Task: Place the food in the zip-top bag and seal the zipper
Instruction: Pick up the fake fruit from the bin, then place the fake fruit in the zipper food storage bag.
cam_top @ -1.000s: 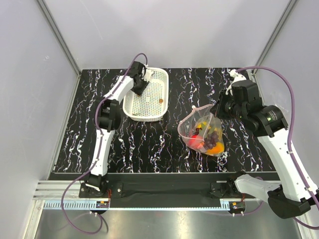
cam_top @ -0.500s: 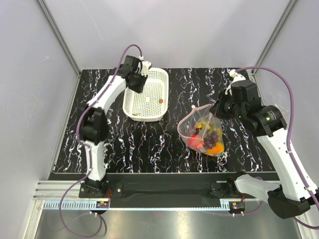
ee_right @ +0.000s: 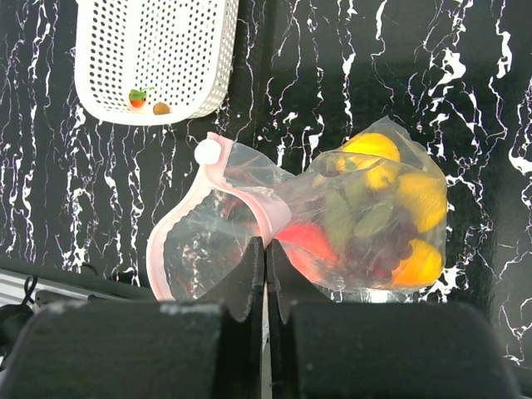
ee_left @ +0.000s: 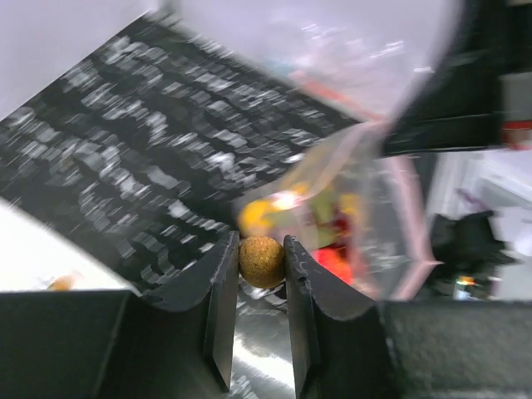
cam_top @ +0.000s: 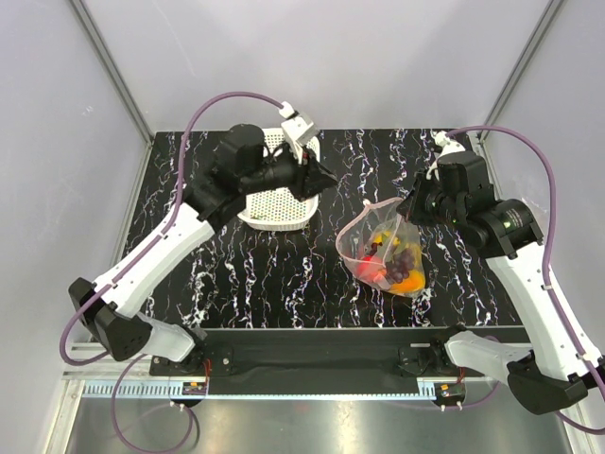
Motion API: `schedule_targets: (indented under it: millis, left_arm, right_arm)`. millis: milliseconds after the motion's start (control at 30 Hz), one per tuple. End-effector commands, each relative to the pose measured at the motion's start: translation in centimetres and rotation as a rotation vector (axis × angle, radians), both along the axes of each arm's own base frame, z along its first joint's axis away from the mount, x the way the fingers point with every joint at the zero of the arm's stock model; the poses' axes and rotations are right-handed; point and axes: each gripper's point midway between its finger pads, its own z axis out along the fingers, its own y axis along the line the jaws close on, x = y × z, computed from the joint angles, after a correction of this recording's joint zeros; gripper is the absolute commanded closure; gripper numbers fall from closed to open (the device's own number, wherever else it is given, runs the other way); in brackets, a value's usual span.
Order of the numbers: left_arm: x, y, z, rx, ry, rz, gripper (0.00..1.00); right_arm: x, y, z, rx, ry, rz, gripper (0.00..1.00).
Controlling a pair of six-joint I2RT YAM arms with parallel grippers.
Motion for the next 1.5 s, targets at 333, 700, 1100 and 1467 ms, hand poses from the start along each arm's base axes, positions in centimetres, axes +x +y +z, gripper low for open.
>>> schedule_targets:
  millis: [333, 700, 1100, 1467]
  left_arm:
    - [-6.4, -7.1, 0.7, -0.067, 0.013, -0.230, 0.71]
    - [-7.2, -11.5, -6.1, 0.090, 0.133, -0.226, 0.71]
    - [-7.6, -10.8, -4.6, 0.139, 0.120, -0.130, 0.14]
    - [-6.7, -4.9, -4.4, 0.224, 0.103, 0.082, 0.16]
  right_arm:
    - [-0.4, 0.4, 3.8, 0.099, -0.099, -0.008, 1.00]
    - [-0.5, 0.4, 4.0, 0.119, -0.116, -0.016, 1.00]
    - [-1.0, -0.1, 4.0, 0.121, -0.128, -0.032, 1.00]
    - [-0.8, 0.0, 3.5, 0.115, -0.126, -0.029, 1.00]
